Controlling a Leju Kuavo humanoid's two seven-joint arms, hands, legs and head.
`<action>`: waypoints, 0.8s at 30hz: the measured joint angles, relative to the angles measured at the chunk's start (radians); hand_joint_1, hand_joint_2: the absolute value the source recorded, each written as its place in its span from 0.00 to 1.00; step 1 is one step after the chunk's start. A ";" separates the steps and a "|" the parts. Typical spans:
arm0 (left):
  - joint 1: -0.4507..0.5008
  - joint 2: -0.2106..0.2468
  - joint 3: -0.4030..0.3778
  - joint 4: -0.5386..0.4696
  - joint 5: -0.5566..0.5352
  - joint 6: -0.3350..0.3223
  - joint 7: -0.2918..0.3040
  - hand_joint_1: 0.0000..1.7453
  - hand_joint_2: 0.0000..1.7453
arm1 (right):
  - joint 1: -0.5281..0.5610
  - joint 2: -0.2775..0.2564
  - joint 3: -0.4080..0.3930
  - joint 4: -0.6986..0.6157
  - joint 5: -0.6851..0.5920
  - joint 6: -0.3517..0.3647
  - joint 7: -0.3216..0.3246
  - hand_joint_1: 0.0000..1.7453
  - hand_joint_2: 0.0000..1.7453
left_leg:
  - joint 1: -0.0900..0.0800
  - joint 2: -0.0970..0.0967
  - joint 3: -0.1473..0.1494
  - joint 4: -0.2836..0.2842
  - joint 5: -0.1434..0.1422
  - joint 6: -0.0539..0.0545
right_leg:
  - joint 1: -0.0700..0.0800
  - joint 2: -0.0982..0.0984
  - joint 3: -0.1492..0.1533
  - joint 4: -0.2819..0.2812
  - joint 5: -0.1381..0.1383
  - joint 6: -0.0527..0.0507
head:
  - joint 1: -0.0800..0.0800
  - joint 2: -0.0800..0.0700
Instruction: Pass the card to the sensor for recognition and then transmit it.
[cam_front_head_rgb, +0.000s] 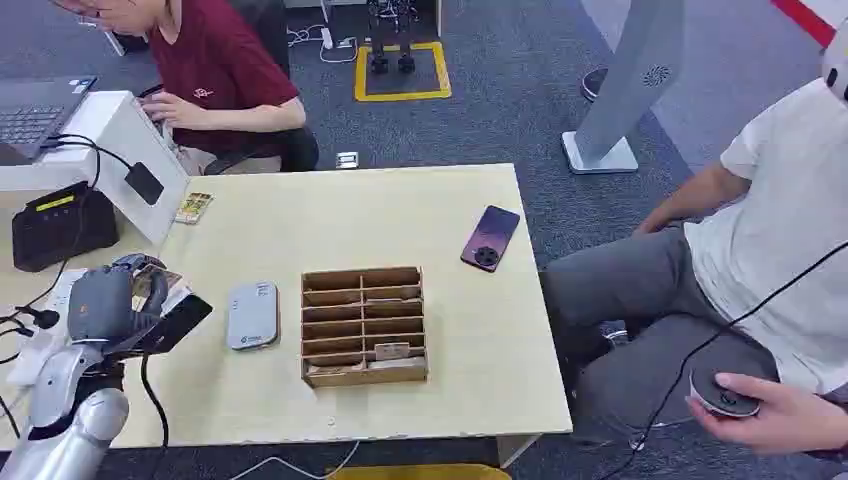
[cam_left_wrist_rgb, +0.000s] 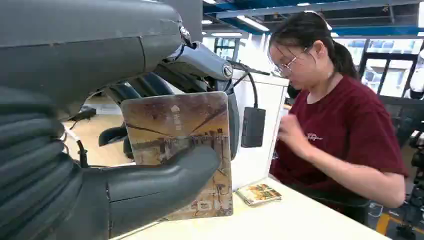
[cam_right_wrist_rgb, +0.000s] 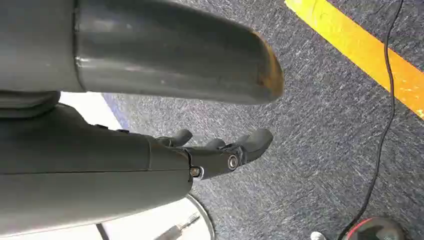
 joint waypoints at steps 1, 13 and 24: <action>0.001 0.000 0.000 0.000 0.025 0.002 -0.023 1.00 1.00 | 0.000 0.000 0.000 0.000 0.000 0.000 -0.002 0.00 0.00 | 0.000 0.000 0.000 0.000 0.000 0.000 | 0.000 0.000 0.000 0.000 0.000 0.000 | 0.000 0.000; 0.033 -0.075 0.045 -0.043 0.724 -0.419 0.057 1.00 1.00 | 0.000 0.001 -0.001 0.000 0.000 -0.025 0.010 0.00 0.00 | 0.000 0.000 0.000 0.000 0.000 0.000 | 0.000 0.000 0.000 0.000 0.000 0.000 | -0.001 0.000; 0.031 -0.099 0.058 -0.016 0.769 -0.413 0.074 1.00 1.00 | 0.000 0.002 -0.001 0.000 0.004 -0.029 0.020 0.00 0.00 | 0.000 0.000 0.000 0.000 0.000 0.000 | 0.000 0.000 0.000 0.000 0.000 0.000 | -0.001 0.000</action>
